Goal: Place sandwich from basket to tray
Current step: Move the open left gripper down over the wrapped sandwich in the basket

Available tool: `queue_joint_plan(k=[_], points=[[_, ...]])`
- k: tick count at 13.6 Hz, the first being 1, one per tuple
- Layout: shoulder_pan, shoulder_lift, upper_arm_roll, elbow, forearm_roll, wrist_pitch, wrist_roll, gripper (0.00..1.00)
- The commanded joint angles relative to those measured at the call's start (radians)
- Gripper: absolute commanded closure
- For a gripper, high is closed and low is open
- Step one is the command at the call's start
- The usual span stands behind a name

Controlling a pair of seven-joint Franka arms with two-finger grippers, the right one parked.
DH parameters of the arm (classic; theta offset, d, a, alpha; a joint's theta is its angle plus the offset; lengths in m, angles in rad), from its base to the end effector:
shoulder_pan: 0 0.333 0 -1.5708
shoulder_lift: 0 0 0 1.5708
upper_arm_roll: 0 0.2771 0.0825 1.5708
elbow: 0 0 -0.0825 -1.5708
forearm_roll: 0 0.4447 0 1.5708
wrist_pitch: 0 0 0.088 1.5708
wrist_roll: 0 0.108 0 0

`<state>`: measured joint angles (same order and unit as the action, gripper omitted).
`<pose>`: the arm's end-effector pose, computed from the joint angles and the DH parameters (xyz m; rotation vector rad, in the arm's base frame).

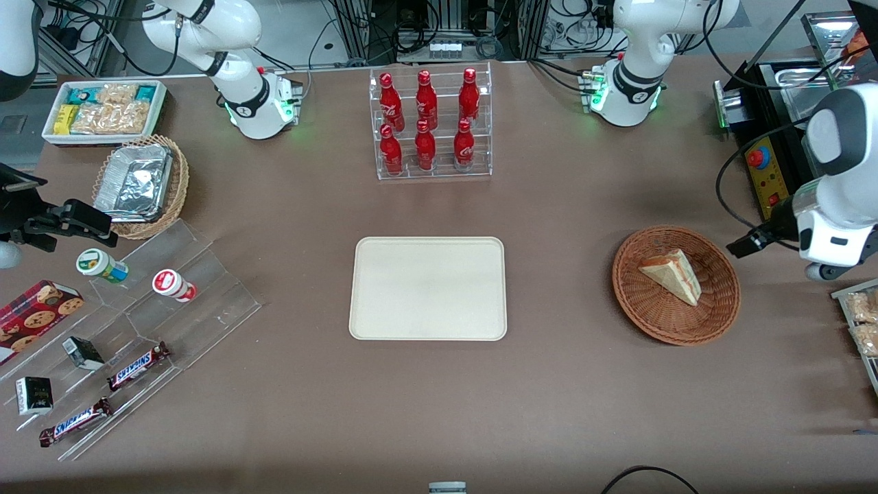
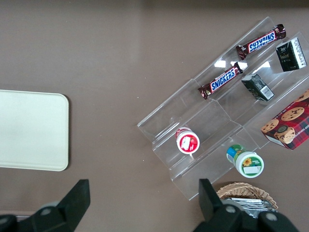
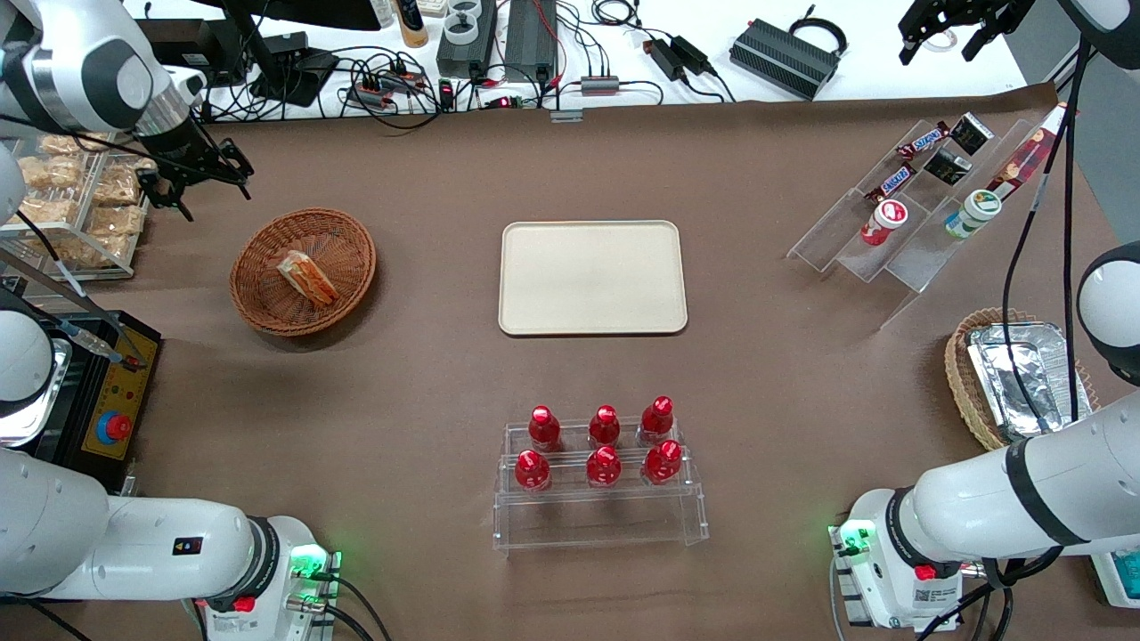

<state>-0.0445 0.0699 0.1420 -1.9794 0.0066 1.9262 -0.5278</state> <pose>0.6056 0.0593 0.3546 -2.9458 -0.9483 0.1800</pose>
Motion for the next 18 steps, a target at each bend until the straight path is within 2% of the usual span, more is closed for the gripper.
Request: queue_joint_plan(k=[1, 3, 6, 10, 18], points=[[0.006, -0.013, -0.005, -0.113, -0.03, 0.15, -0.127, 0.0], [0.002, 0.002, -0.005, -0.162, -0.059, 0.252, -0.185, 0.0], [-0.011, 0.04, -0.007, -0.164, -0.073, 0.312, -0.279, 0.0], [-0.037, 0.074, -0.013, -0.162, -0.074, 0.356, -0.374, 0.0], [-0.063, 0.136, -0.015, -0.176, -0.073, 0.366, -0.443, 0.0]])
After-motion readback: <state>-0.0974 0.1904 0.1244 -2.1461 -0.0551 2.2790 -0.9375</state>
